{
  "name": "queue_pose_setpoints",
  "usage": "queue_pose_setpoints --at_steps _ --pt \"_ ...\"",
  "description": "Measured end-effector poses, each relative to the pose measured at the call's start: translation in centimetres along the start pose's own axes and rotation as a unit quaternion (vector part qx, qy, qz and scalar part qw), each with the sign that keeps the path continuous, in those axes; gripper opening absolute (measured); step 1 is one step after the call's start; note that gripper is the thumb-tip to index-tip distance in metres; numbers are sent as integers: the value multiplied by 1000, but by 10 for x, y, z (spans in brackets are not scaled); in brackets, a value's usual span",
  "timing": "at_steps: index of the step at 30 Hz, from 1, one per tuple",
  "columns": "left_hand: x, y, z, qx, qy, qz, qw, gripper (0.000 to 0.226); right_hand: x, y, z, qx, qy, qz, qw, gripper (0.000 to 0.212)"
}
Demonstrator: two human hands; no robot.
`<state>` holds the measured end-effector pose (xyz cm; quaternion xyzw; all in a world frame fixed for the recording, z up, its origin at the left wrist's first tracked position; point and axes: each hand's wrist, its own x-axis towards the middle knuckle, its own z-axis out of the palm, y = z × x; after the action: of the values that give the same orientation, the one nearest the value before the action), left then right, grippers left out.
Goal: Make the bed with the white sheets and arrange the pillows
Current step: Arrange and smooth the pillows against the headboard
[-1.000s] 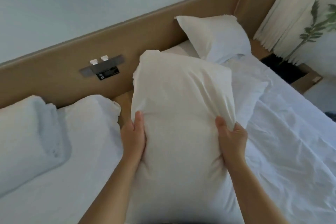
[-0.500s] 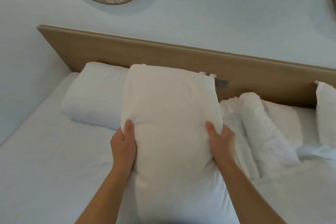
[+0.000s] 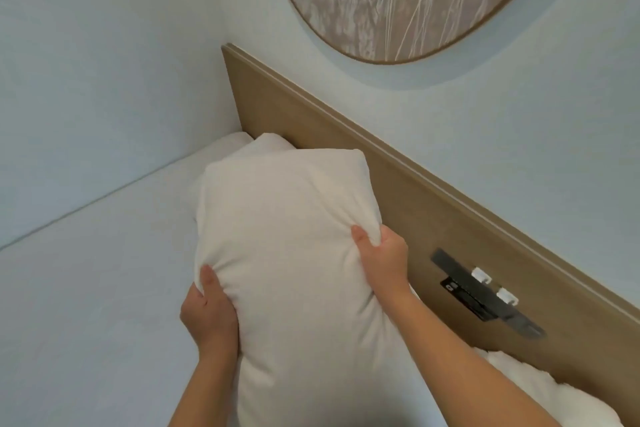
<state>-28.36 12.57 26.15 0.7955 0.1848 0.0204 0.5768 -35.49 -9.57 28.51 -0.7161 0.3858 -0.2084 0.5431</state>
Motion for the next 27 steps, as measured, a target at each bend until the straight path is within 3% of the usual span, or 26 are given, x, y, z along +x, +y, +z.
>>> queue_pose_setpoints --at_steps 5,10,13,16,18,20,23,27 --pt "35 36 77 -70 123 -49 989 48 134 -56 40 -30 -113 -72 991 40" --pt "112 55 147 -94 180 -45 978 56 247 -87 100 -50 -148 -135 978 44" --pt "164 41 195 -22 124 -80 989 53 311 -76 139 -145 -119 -134 973 33" --pt "218 -11 257 72 -33 -184 980 67 367 -8 175 -330 -86 -73 937 27" --pt "250 -57 285 94 -95 -226 965 86 386 60 192 -457 -138 16 879 53" --pt "276 -97 302 99 -114 -216 965 93 392 119 204 -505 -171 80 842 71" --pt "308 -130 323 70 -133 -155 976 91 412 168 225 -493 -166 29 854 81" --pt "336 -146 342 34 -141 -190 971 99 458 182 252 -356 -194 54 913 87"
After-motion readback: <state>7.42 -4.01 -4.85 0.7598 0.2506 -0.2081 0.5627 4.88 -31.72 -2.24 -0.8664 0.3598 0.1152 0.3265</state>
